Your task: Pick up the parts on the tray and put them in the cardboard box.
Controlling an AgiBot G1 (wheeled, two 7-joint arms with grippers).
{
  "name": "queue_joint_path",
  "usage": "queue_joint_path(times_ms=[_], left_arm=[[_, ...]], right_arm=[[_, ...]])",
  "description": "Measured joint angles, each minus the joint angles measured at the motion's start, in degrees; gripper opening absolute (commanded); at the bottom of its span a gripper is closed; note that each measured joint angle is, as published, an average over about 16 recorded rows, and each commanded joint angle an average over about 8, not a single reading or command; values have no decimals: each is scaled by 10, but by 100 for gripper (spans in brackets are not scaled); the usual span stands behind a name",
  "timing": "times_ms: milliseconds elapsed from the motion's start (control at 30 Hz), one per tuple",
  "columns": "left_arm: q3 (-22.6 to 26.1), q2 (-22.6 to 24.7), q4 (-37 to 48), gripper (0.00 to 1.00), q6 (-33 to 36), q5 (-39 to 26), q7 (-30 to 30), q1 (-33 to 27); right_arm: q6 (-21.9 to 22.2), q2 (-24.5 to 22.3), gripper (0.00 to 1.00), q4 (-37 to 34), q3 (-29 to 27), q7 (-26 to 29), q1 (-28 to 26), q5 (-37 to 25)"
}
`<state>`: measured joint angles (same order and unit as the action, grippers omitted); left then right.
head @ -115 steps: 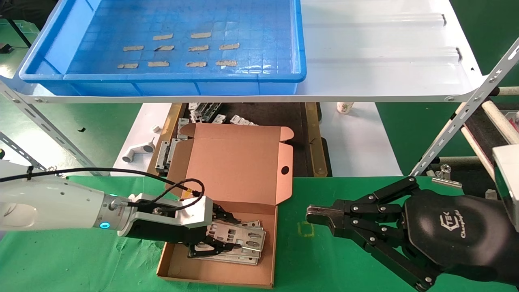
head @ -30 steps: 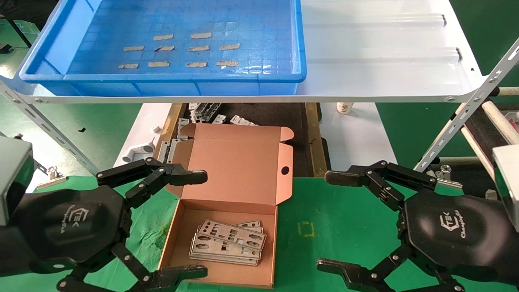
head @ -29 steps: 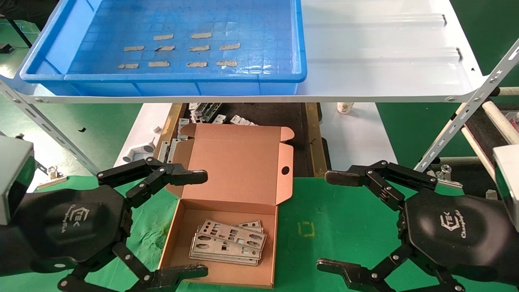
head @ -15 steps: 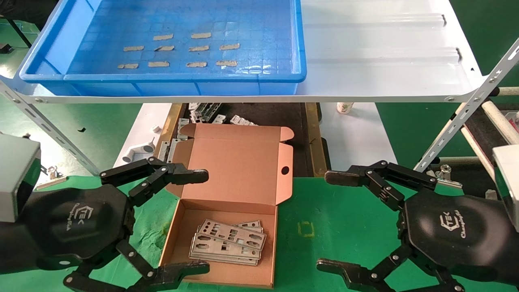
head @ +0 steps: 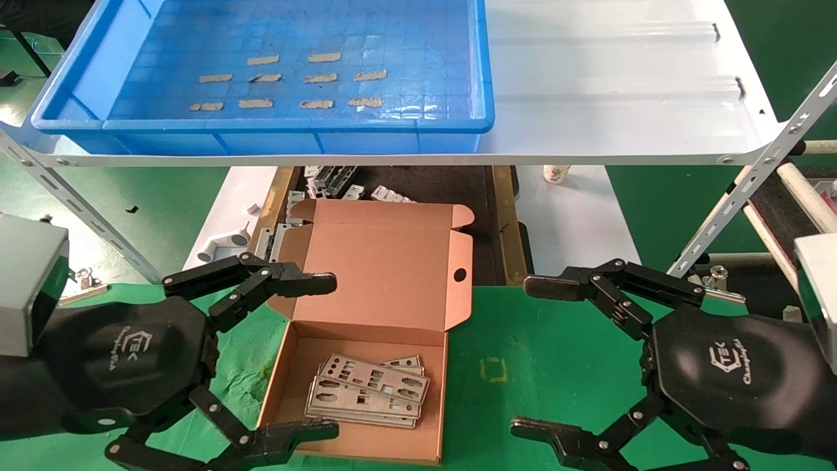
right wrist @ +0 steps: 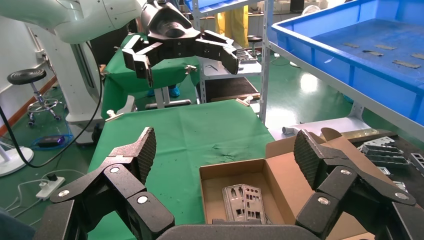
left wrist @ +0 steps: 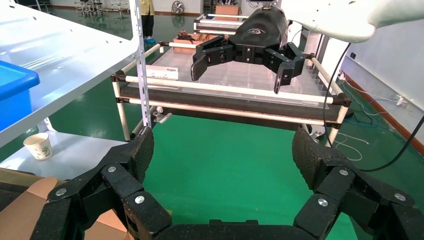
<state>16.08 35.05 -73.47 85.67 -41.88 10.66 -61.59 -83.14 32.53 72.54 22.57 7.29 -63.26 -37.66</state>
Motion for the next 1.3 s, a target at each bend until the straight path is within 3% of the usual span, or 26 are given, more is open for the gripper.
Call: queue_joint_path(times_ms=[1300], left_arm=[[1,1,1,100,0,-1,-1,-1]], right_arm=[[0,0,100,0,0,0,0,0]])
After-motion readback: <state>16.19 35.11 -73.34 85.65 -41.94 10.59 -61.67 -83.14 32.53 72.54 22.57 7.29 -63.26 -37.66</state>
